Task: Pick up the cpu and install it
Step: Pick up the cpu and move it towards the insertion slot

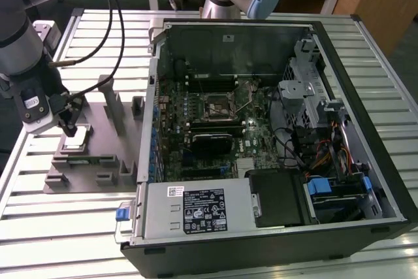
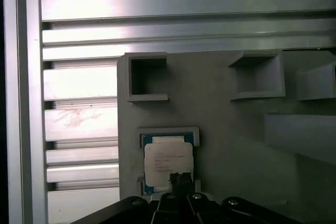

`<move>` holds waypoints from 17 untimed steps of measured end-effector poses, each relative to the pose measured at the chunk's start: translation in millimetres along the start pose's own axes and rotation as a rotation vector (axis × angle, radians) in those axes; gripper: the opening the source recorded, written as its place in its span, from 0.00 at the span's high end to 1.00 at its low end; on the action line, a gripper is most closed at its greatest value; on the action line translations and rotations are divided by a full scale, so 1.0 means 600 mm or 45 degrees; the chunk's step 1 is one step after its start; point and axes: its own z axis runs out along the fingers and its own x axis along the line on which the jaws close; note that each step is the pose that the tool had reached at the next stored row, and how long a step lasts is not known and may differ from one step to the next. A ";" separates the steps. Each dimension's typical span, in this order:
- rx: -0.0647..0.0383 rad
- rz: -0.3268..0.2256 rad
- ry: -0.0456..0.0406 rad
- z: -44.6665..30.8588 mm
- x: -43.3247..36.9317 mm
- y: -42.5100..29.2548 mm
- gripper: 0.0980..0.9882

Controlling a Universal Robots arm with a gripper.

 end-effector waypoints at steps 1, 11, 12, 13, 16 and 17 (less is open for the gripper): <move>0.000 0.000 0.000 0.003 0.001 0.000 0.99; 0.000 -0.001 0.000 0.030 0.006 0.006 0.99; 0.000 0.000 0.000 0.031 0.007 0.008 0.99; 0.000 -0.001 0.000 0.032 0.008 0.008 0.99; 0.000 -0.001 0.000 0.034 0.010 0.008 0.99; 0.000 -0.001 0.000 0.034 0.010 0.008 0.99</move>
